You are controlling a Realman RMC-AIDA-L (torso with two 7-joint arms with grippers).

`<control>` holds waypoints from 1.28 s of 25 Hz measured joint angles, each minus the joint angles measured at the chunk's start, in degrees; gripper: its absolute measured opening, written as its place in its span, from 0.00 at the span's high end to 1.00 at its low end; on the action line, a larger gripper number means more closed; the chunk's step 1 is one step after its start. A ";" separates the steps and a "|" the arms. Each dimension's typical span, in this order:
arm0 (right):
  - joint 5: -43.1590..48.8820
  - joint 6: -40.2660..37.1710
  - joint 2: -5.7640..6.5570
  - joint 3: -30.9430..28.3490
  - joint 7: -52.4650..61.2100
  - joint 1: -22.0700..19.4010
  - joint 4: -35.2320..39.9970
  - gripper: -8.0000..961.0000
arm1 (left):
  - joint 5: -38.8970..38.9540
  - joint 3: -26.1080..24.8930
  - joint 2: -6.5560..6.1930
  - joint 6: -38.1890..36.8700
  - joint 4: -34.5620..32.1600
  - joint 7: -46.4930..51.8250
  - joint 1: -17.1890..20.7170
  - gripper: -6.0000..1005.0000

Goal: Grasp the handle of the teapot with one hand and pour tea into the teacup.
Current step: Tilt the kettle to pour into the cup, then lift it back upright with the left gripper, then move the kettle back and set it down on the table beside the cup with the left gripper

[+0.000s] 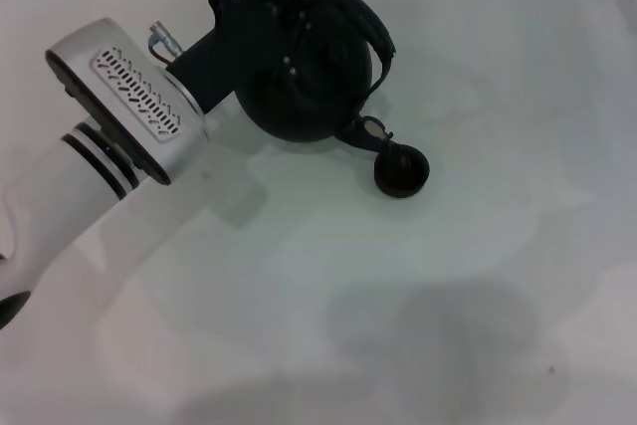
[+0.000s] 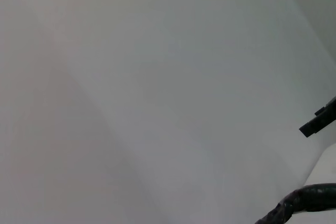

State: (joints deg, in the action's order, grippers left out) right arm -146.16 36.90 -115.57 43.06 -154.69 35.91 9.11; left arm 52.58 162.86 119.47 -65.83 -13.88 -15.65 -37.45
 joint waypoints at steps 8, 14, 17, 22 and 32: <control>0.00 -0.04 0.08 0.00 0.00 -0.19 0.11 0.13 | -0.01 0.00 0.03 -0.24 -0.06 0.10 0.51 0.89; 0.00 -0.04 0.08 0.00 0.00 -0.23 0.15 0.13 | 0.47 -0.31 0.03 -0.02 -1.42 0.68 1.12 0.89; 0.01 0.02 0.08 0.00 0.00 -0.23 0.05 0.13 | 0.62 -0.65 0.09 0.01 -1.49 2.37 1.42 0.89; 0.13 0.05 0.08 0.00 0.00 -0.34 0.02 0.13 | 0.69 -0.76 0.03 0.03 -1.57 7.36 1.43 0.89; 0.27 0.06 0.00 0.18 0.00 -0.45 -0.03 0.13 | 3.56 -5.09 -0.02 0.17 -5.12 8.28 4.85 0.88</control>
State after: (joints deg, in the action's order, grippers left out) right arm -145.89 36.96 -115.57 43.23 -154.69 35.45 9.08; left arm 56.14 157.77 119.44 -65.66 -19.00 -7.37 -32.60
